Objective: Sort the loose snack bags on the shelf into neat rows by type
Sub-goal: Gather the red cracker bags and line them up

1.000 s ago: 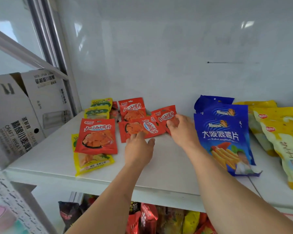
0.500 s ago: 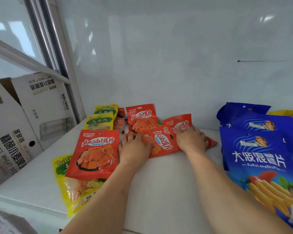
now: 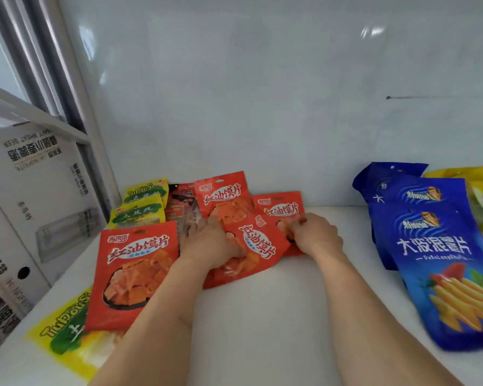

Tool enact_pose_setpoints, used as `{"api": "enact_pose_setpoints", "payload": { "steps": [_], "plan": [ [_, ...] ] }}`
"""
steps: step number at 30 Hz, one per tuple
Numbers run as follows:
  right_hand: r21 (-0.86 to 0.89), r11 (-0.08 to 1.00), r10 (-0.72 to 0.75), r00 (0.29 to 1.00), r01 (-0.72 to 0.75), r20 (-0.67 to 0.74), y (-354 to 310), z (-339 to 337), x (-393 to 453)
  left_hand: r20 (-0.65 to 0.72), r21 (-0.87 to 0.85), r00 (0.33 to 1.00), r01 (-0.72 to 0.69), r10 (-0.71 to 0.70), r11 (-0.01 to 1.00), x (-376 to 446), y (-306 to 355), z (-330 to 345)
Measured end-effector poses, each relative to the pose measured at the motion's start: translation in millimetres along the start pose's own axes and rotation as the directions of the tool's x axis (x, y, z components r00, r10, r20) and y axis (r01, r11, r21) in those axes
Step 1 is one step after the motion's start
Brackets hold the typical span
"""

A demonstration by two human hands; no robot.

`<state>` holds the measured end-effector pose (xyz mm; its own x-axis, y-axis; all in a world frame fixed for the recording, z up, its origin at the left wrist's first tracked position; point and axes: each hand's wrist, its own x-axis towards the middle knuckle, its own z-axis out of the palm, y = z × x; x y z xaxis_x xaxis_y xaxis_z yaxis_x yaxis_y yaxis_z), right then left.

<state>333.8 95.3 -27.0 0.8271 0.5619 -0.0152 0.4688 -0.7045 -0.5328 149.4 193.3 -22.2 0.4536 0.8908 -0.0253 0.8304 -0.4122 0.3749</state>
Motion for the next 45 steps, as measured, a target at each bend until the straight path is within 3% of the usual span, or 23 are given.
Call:
{"api": "enact_pose_setpoints", "payload": {
  "steps": [4,8,11,15,20,26,33,40,45],
  "plan": [
    [0.009,0.997,0.076,0.997,-0.076,-0.004,2.4,-3.1,-7.9,-0.056,0.106,0.997,-0.04,0.046,0.994,-4.2,-5.0,-6.5],
    [-0.14,0.985,0.101,0.995,-0.101,-0.007,4.4,-7.8,-17.8,-0.059,0.156,0.997,-0.039,0.049,0.987,-7.4,-8.3,-15.6],
    [-0.127,0.984,0.131,0.991,-0.127,0.022,4.4,-11.9,-17.4,-0.083,0.153,0.996,-0.025,0.038,0.988,-9.1,-6.5,-19.9],
    [0.068,0.986,0.149,0.986,-0.154,0.074,6.7,-12.3,-12.8,-0.121,0.0,0.993,0.013,-0.013,1.0,-5.7,-5.4,-22.5],
    [0.419,0.907,0.032,0.999,-0.041,0.028,23.4,-18.7,-0.4,-0.101,-0.219,0.994,0.014,-0.037,0.976,-5.1,-4.4,-25.7],
    [0.663,0.749,-0.004,1.0,0.01,-0.011,36.4,-30.9,7.6,-0.136,-0.216,0.987,0.055,-0.086,0.975,-6.8,2.1,-28.5],
    [0.724,0.688,0.076,0.985,0.06,-0.154,44.5,-27.9,24.2,-0.096,-0.672,0.981,0.062,-0.17,0.738,-7.6,13.5,-15.1],
    [0.736,0.665,0.054,0.975,0.126,-0.216,40.2,-24.8,45.2,0.097,-0.898,0.995,0.072,0.034,0.434,-13.4,27.0,0.4],
    [0.712,0.696,0.068,0.979,0.092,-0.192,41.8,-9.8,65.4,0.071,-0.887,0.997,0.066,-0.006,0.457,-9.7,33.0,7.8]
  ]
}}
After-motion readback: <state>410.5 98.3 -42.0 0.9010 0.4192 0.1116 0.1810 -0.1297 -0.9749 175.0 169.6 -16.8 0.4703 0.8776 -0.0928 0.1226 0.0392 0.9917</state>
